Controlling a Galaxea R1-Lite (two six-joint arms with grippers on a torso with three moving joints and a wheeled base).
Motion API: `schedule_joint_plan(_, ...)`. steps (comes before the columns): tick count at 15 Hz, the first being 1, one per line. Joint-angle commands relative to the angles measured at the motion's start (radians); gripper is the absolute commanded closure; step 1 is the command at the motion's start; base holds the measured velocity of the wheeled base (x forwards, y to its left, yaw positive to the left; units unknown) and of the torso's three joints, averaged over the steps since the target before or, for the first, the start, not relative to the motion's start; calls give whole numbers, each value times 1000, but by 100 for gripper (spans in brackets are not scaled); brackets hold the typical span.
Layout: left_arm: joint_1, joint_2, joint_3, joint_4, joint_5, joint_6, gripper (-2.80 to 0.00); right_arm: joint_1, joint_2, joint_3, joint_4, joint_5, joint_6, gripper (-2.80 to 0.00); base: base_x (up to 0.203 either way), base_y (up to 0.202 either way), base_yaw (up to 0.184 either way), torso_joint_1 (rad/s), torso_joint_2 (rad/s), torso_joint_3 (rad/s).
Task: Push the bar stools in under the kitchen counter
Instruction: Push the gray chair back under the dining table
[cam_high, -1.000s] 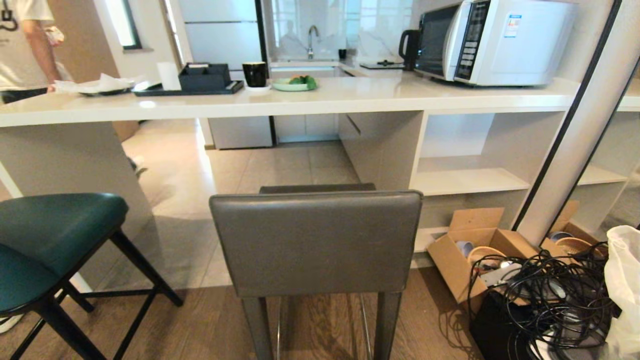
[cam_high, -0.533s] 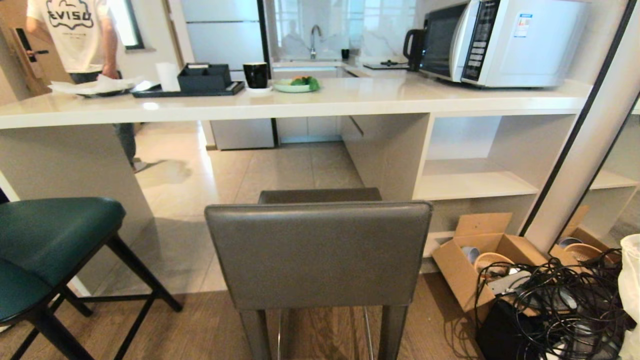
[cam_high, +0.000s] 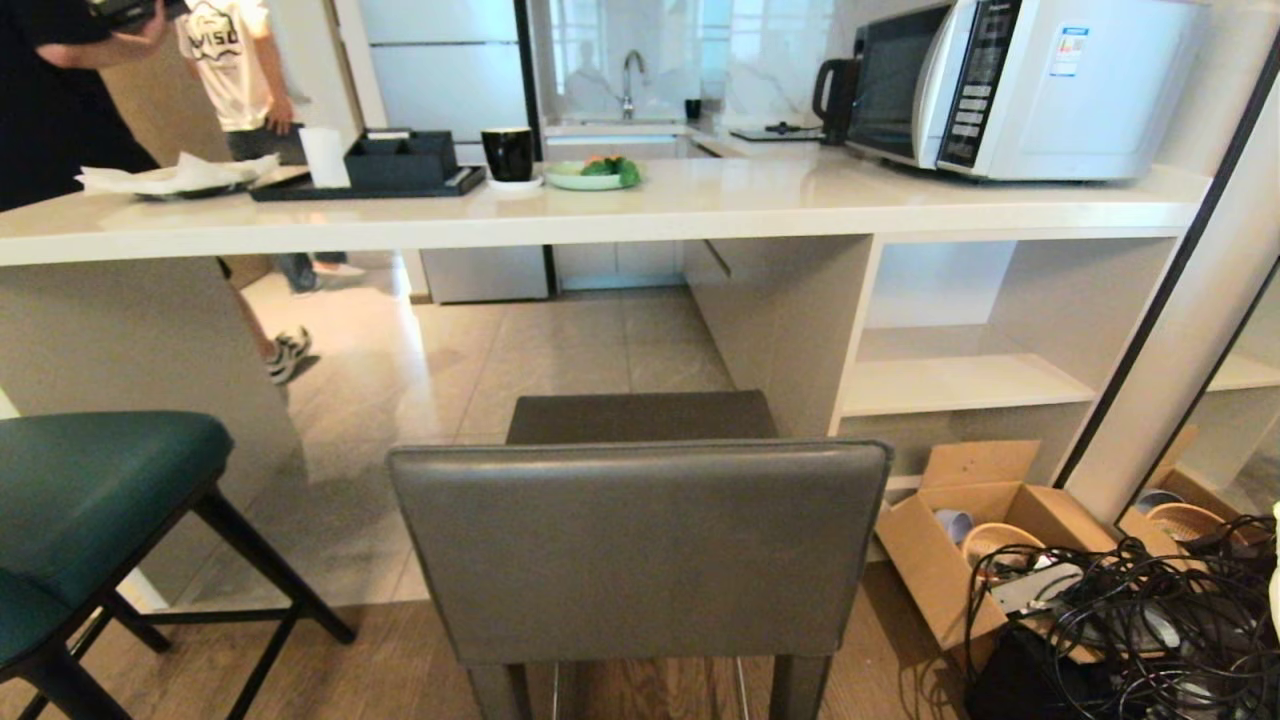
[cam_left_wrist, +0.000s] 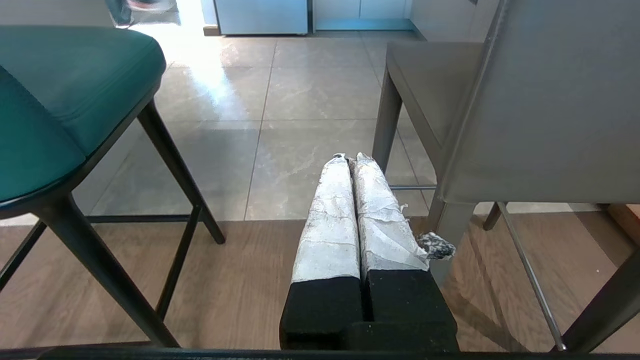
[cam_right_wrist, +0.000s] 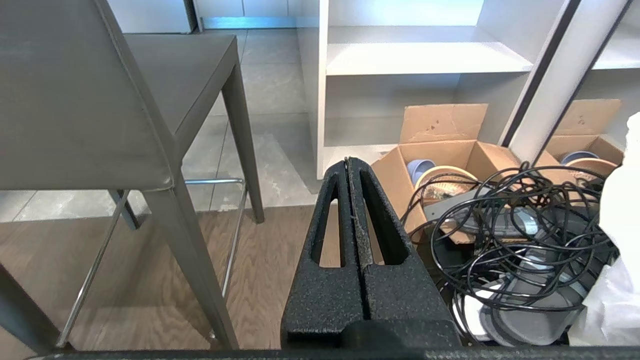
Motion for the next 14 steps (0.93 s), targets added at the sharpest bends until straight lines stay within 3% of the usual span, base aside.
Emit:
schedule_joint_plan(1,2,2,0,0,0,-1,0,0,1,0,-1,-2,14,0,0,0,0,0,0,0)
schedule_joint_plan(5,2,0,-24,-2,-16,43,0,0,23,-65,22,-13,11,0,0,0,0,0,0,0)
schedule_joint_plan(7,3,67,-142,17,-96,-1,0,1,156,-175,41,-9,42,0,0,0,0,0,0,0)
schedule_joint_plan(9,6,238,-211,-7,-165,-35,0,5,348,-244,25,9,92,0,0,0,0,0,0,0)
schedule_joint_plan(11,7,448,-239,-136,-204,-48,0,7,552,-274,-106,38,119,0,0,0,0,0,0,0)
schedule_joint_plan(14,3,780,-256,-426,-231,-45,0,12,842,-329,-367,60,113,0,0,0,0,0,0,0)
